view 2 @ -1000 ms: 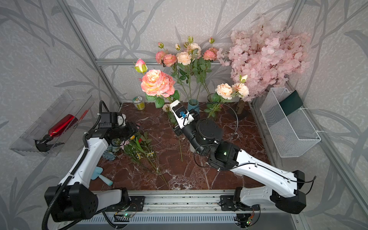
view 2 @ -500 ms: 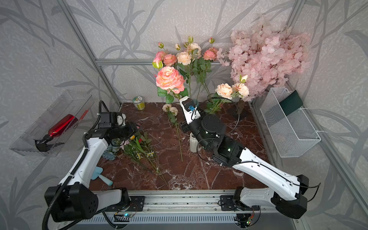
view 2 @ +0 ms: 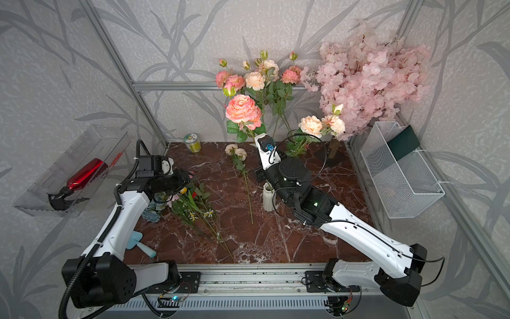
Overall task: Place the pink flowers into the vase
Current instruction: Place the flower in the vase.
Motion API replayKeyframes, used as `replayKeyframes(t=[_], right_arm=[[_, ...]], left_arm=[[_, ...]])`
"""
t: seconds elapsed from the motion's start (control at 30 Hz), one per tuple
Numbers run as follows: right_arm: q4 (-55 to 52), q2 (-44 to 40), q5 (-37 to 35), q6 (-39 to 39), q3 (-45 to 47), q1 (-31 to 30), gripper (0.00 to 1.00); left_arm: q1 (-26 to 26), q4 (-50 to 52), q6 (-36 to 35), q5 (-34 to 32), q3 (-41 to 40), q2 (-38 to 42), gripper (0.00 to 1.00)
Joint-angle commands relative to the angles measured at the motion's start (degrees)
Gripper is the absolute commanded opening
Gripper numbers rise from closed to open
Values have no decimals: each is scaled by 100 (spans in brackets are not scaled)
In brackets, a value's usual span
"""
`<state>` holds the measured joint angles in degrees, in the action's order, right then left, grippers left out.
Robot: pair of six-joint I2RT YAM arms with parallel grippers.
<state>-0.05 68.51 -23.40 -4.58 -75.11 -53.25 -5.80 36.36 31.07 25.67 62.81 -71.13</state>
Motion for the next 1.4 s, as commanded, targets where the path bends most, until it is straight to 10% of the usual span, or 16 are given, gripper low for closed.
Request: replayKeyframes(t=[0.0, 1.37], right_arm=[[240, -86, 155, 190, 38, 72, 0], [335, 426, 455, 44, -582, 298, 0]], left_arm=[[-41, -63, -4, 73, -66, 7, 60], [-147, -94, 27, 114, -93, 50, 60]])
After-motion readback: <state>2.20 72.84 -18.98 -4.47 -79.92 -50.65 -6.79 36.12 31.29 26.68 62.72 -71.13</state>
